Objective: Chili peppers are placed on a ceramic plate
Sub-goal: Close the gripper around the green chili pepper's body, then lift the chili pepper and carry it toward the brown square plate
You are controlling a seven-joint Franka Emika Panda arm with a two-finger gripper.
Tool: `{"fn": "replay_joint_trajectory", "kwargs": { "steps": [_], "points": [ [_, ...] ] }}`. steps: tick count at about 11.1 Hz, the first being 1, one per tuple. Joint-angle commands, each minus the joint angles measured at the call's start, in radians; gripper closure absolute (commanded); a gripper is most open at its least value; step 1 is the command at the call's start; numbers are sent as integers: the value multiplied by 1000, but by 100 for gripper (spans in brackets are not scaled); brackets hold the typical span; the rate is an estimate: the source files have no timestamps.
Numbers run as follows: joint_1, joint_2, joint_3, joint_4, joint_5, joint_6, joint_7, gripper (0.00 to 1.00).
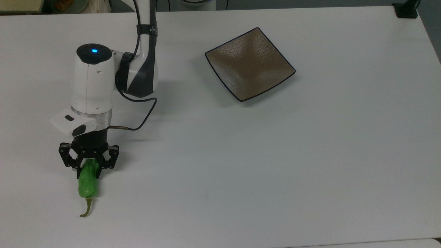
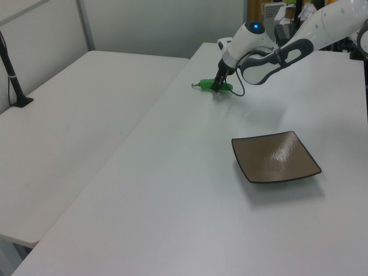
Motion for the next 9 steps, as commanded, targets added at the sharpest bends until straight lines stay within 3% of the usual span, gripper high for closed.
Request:
{"fn": "replay_joint_trajectory", "kwargs": {
  "steps": [1,3,4,9],
  "points": [
    [-1,-92,45,-58,-2,-30,50,69],
    [0,-178,60,-122,4,-110,53,68],
    [-4,-215,92,-144,16,-159,53,68],
    [14,-404,181,-230,238,-496,52,68]
  ]
}}
